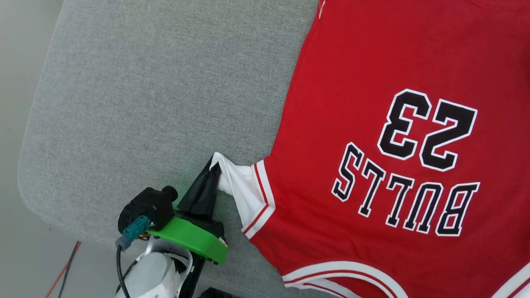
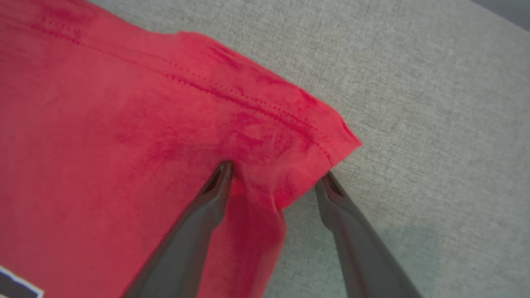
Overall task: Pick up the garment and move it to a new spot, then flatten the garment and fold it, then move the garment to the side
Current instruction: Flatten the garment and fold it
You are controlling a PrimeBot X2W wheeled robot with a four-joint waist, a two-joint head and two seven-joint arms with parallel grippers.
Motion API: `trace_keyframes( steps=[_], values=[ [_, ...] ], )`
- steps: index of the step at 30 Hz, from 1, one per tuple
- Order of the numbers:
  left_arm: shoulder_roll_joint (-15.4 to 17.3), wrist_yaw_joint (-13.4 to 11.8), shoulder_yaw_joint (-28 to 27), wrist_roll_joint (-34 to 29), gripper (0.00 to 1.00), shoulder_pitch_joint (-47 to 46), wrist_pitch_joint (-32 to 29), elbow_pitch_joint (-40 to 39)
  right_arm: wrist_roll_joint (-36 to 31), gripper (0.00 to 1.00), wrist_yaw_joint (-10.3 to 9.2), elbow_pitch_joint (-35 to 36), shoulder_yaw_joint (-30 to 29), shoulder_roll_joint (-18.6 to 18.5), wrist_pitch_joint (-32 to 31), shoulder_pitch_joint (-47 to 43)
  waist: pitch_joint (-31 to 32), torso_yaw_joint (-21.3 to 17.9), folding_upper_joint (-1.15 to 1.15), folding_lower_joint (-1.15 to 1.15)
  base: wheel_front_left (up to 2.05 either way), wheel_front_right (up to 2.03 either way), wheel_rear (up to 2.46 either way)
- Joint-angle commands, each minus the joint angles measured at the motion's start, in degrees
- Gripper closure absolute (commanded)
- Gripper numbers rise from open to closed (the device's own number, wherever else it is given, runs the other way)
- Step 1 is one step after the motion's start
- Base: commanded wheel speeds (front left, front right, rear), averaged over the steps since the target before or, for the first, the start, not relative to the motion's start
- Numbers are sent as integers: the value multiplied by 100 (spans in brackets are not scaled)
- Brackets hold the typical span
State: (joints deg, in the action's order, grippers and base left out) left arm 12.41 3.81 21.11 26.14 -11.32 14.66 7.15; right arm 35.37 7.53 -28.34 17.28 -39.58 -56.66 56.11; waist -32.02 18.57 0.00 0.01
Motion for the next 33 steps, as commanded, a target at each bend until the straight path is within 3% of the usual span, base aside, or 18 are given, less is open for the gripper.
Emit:
trace_keyframes(
  steps=[1, 2, 3, 4, 5, 12, 20, 28, 33],
  values=[
    [-41, 37, -65, -81, 100, -118, 34, 35, 5, 0, -4, -186, 132, 152, -6, -364, -42, 28, 0, -1, 0, 0, 0],
    [-52, 48, -89, -96, 100, -116, 34, 50, 16, 0, -4, -203, 146, 159, 21, -406, -29, 15, 0, -1, 0, 0, 0],
    [-62, 61, -116, -116, 100, -111, 34, 73, 27, 25, -4, -221, 162, 154, 50, -444, -3, -3, 0, -1, 0, 0, 0],
    [-69, 73, -137, -128, 100, -106, 34, 87, 21, 86, -4, -228, 164, 136, 88, -454, 19, -15, 0, -1, 0, 0, 0],
    [-82, 92, -172, -127, 100, -96, 34, 102, 15, 100, -4, -232, 165, 116, 149, -453, 66, -37, 0, -1, 0, 0, 0],
    [-64, 155, -364, -162, 100, 92, 34, 230, 102, 100, -4, 95, 272, -23, 676, -351, 547, -236, 0, -1, 0, 0, 0],
    [83, 126, -499, -211, 100, 494, 33, 401, 560, 100, -4, 918, 617, -643, 1273, -908, 1350, -586, 0, -1, 0, 0, 0],
    [248, 27, -553, -156, 100, 896, -39, 401, 1167, 100, -4, 1828, 377, -1526, 1765, -2591, 1971, -977, 0, -1, 0, 0, 0],
    [366, -43, -604, -123, 100, 1124, -100, 319, 1345, 100, -4, 2134, -89, -1730, 2075, -3971, 2172, -1246, 0, -1, 0, 0, 0]
  ],
)
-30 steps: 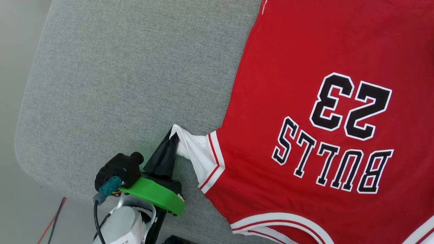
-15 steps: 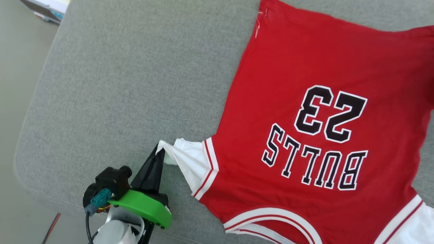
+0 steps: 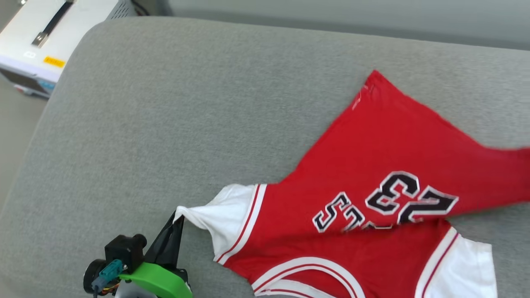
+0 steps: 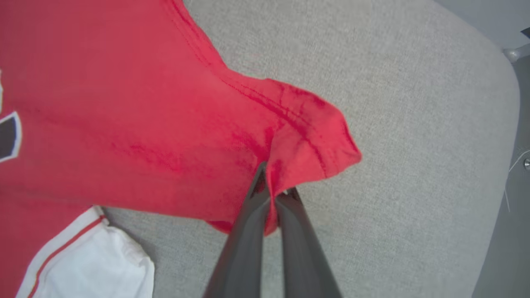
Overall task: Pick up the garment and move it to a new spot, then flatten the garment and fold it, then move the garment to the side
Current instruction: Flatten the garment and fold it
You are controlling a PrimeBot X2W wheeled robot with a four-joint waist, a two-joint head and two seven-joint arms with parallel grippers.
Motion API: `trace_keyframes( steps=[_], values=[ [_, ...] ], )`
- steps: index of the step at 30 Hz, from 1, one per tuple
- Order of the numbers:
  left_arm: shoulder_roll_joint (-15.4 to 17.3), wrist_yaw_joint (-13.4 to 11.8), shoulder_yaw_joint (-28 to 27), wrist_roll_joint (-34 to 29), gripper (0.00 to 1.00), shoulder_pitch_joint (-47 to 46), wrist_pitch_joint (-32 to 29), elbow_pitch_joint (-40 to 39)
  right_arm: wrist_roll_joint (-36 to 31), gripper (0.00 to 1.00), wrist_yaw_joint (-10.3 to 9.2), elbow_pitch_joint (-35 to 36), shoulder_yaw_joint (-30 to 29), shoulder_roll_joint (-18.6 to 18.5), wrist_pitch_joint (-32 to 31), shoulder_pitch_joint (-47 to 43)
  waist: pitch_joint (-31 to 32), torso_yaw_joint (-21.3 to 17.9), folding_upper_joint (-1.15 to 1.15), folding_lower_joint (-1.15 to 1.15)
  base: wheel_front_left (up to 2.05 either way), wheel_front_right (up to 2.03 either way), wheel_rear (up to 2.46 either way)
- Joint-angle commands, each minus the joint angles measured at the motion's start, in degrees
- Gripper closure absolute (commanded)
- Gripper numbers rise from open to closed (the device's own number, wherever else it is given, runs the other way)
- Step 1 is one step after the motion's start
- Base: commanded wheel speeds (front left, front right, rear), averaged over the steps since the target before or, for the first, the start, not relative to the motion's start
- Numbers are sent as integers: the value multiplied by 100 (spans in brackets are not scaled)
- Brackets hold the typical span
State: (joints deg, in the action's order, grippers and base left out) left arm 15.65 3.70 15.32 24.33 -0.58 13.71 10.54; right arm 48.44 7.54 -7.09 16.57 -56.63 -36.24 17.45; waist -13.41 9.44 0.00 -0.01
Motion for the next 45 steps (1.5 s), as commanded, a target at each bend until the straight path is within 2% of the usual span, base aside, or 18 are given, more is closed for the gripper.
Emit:
trace_keyframes(
  steps=[1, 6, 11, 17, 18, 19, 20, 27, 32, 35, 39, 45],
  values=[
    [64, -51, -40, 67, 100, 95, -15, -41, 70, 100, -5, 71, -130, -16, 79, -436, 345, -392, 0, 1, 0, 0, 0],
    [134, -113, -77, 104, 100, 239, -62, -122, 151, 100, -5, 289, -711, 257, 251, -1805, 433, -588, 0, 1, 0, 0, 0],
    [170, -127, -65, 126, 100, 269, -99, -163, 107, 100, -5, 371, -1156, 851, 279, -3031, 436, -681, 0, 1, 0, 0, 0],
    [201, -126, -35, 134, 100, 244, -113, -144, -34, 100, -5, 355, -1370, 1611, 326, -3506, 399, -728, 0, 1, 0, 0, 0],
    [207, -126, -34, 137, 100, 243, -114, -139, -100, 84, -5, 352, -1416, 1674, 385, -3486, 402, -737, 0, 1, 0, 0, 0],
    [215, -128, -35, 143, 100, 245, -114, -135, -168, 33, -5, 366, -1485, 1736, 452, -3446, 406, -750, 0, 1, 0, 0, 0],
    [222, -129, -36, 147, 100, 248, -114, -133, -212, 0, -5, 392, -1541, 1766, 490, -3410, 411, -760, 0, 1, 0, 0, 0],
    [268, -134, -3, 152, 100, 234, -136, -137, -474, 0, -5, 1061, -2072, 1644, 787, -2973, 462, -764, 0, 1, 0, 0, 0],
    [264, -133, 55, 134, 100, 174, -144, -186, -538, 0, -5, 1805, -2159, 1375, 601, -2295, 380, -668, 0, 1, 0, 0, 0],
    [259, -125, 92, 112, 100, 91, -143, -222, -595, 0, -5, 2016, -1873, 1210, 363, -1738, 272, -587, 0, 1, 0, 0, 0],
    [241, -103, 155, 76, 100, -63, -136, -257, -649, 0, -5, 2060, -1203, 1064, -209, -867, 95, -440, 0, 1, 0, 0, 0],
    [180, -63, 261, 18, 100, -320, -102, -278, -827, 0, -5, 1368, -45, 1092, -1179, 510, -190, -199, 0, 1, 0, 0, 0]
  ],
)
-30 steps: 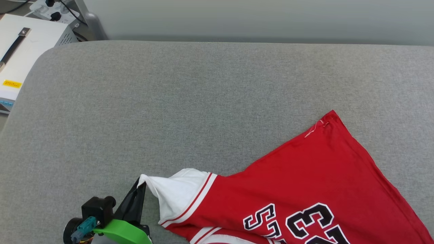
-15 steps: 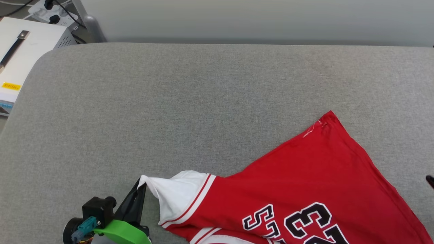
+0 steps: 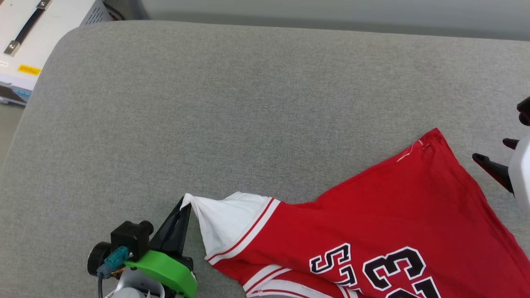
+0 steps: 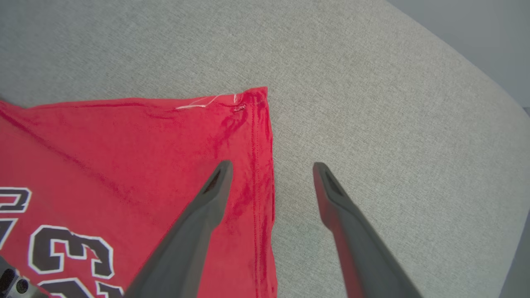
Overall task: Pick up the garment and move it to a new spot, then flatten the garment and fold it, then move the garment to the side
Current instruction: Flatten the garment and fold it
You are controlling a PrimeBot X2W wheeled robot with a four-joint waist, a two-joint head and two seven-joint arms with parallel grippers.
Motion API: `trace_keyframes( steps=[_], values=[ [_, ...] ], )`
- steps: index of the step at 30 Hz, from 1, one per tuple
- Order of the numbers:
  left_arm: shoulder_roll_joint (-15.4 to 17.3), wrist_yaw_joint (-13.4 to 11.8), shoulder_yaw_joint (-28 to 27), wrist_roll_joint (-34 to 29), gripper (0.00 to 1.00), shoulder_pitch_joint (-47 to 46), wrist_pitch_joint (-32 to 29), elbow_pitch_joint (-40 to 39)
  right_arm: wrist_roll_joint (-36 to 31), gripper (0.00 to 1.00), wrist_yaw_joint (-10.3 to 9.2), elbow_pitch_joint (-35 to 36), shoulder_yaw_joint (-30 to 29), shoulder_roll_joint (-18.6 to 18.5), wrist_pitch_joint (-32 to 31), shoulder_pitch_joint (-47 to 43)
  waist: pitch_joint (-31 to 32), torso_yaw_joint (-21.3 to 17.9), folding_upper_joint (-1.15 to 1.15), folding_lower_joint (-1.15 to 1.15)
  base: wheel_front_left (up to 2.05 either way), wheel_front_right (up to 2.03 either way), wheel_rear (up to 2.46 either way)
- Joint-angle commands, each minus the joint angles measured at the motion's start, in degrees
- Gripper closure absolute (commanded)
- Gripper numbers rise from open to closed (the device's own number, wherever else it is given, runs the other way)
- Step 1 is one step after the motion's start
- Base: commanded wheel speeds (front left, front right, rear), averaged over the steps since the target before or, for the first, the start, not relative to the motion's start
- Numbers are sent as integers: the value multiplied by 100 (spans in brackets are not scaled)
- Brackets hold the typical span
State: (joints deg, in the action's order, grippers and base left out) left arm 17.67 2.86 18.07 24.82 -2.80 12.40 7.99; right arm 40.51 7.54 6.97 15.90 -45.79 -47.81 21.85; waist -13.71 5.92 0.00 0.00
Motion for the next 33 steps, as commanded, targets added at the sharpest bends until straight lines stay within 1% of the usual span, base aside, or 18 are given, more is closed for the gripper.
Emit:
trace_keyframes(
  steps=[1, 5, 9, 12, 15, 17, 21, 22, 26, 27, 29, 30, 31, 32, 33],
  values=[
    [-36, 26, 1, -37, 100, -138, 38, -23, -82, 0, -5, -214, 206, 29, -147, 289, -210, 187, 0, 0, 0, 0, 0],
    [-87, 46, 48, -59, 100, -292, 70, -11, -194, 0, -5, -897, 719, 186, -346, 964, -407, 303, 0, 0, 0, 0, 0],
    [-134, 66, 90, -80, 100, -426, 104, -1, -235, 0, -5, -1563, 1125, 338, -304, 1426, -608, 396, 0, 0, 0, 0, 0],
    [-166, 79, 119, -93, 100, -513, 126, 19, -244, 0, -5, -2053, 1380, 452, -195, 1604, -717, 440, 0, 0, 0, 0, 0],
    [-193, 87, 135, -102, 100, -581, 147, 59, -300, 0, -5, -2538, 1671, 599, 52, 1698, -789, 439, 0, 0, 0, 0, 0],
    [-214, 93, 154, -108, 100, -615, 159, 87, -223, 0, -5, -2838, 1823, 720, 193, 1701, -816, 442, 0, 0, 0, 0, 0],
    [-237, 110, 180, -102, 100, -658, 176, 157, -85, 0, -5, -3191, 2190, 804, 452, 1727, -797, 422, 0, 0, 0, 0, 0],
    [-237, 118, 190, -92, 100, -661, 184, 225, 74, 100, -5, -3304, 2406, 770, 685, 1781, -719, 389, 0, 0, 0, 0, 0],
    [-191, 138, 187, -80, 100, -640, 196, 311, 285, 100, -5, -3273, 2577, 655, 1200, 1872, -504, 311, 0, 0, 0, 0, 0],
    [-75, 163, 170, -104, 100, -663, 201, 310, 439, 100, -5, -3088, 2633, 486, 1690, 1914, -273, 249, 0, 0, 0, 0, 0],
    [10, 162, 127, -115, 100, -712, 198, 231, 564, 100, -5, -2911, 2593, 377, 2036, 1900, -109, 201, 0, 0, 0, 0, 0],
    [64, 165, 100, -114, 100, -753, 176, 152, 613, 100, -5, -2795, 2543, 316, 2235, 1885, -32, 163, 0, 0, 0, 0, 0],
    [236, 168, 36, -157, 100, -925, 80, -90, 628, 100, -5, -2479, 2443, 114, 2627, 1824, 144, 71, 0, 0, 0, 0, 0],
    [432, 181, -77, -170, 100, -1298, -84, -482, 652, 100, -5, -2046, 2154, -58, 3010, 1744, 318, -78, 0, 0, 0, 0, 0],
    [489, 191, -107, -173, 100, -1435, -142, -600, 643, 100, -5, -1924, 2038, -86, 3107, 1739, 349, -116, 0, 0, 0, 0, 0]
  ],
)
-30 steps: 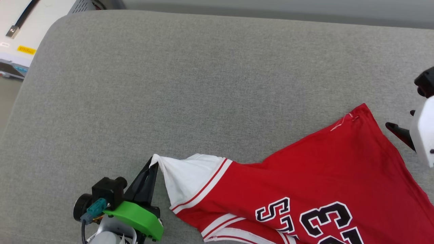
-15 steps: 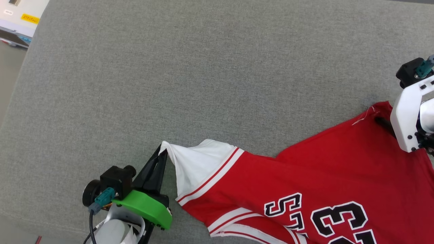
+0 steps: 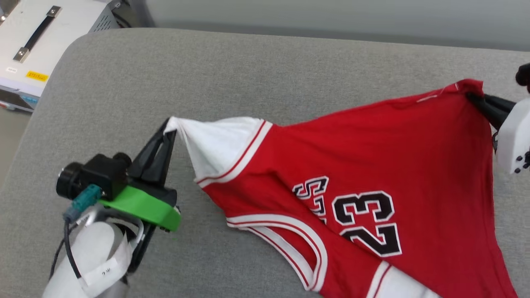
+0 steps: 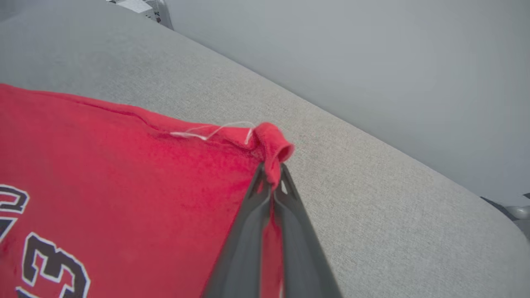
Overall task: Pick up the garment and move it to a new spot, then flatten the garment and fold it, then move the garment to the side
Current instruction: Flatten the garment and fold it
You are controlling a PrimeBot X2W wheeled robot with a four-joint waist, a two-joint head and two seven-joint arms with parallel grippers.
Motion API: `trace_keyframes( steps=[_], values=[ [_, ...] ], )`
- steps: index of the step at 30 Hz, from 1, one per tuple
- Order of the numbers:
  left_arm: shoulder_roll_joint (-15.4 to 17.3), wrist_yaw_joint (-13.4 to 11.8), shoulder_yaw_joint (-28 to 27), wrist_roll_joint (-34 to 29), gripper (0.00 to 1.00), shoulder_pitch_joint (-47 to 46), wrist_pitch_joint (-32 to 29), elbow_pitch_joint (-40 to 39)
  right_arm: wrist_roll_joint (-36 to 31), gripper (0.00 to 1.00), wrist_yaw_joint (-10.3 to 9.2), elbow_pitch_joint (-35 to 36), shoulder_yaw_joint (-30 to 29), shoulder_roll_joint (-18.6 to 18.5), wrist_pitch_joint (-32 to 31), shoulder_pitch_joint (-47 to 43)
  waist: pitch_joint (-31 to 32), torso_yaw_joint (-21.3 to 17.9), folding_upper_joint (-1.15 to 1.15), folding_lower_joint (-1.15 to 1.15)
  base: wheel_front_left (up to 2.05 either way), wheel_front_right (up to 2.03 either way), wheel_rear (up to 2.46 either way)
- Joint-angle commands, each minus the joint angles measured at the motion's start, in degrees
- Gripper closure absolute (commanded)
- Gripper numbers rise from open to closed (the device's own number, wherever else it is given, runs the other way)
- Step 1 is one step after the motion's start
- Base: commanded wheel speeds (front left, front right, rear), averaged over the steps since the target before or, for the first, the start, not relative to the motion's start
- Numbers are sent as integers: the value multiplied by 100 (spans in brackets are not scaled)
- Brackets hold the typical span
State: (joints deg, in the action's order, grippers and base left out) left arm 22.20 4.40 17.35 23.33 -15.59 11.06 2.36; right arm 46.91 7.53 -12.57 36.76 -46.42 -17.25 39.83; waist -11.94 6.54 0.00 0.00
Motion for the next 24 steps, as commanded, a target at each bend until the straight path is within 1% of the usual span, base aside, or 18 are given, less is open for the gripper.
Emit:
trace_keyframes(
  steps=[1, 6, 11, 15, 18, 21, 24],
  values=[
    [82, 43, -63, -30, 100, -279, -53, -127, -10, 100, -4, 122, -149, -41, 123, -62, 194, -206, 0, 0, 0, 0, 0],
    [329, 102, -170, -52, 100, -1112, -382, -605, -173, 100, -4, 643, -749, -50, 361, -26, 257, -336, 0, 0, 0, 0, 0],
    [450, 188, -87, -62, 100, -2145, -737, -772, -358, 100, -4, 1068, -1305, 104, 324, 124, 225, -436, 0, 0, 0, 0, 0],
    [474, 245, 56, -68, 100, -3093, -912, -577, -527, 100, -4, 1293, -1621, 265, 151, 350, 84, -516, 0, 0, 0, 0, 0],
    [415, 273, 193, 5, 100, -3755, -988, -327, -655, 100, -4, 1346, -1779, 395, 21, 624, -94, -575, 0, 0, 0, 0, 0],
    [406, 292, 336, 67, 100, -4396, -1032, -6, -776, 100, -4, 1281, -1862, 497, -89, 998, -330, -635, 0, 0, 0, 0, 0],
    [429, 302, 481, 139, 100, -5118, -1052, 384, -928, 100, -4, 1053, -1916, 611, -143, 1555, -636, -728, 0, 0, 0, 0, 0]
  ],
)
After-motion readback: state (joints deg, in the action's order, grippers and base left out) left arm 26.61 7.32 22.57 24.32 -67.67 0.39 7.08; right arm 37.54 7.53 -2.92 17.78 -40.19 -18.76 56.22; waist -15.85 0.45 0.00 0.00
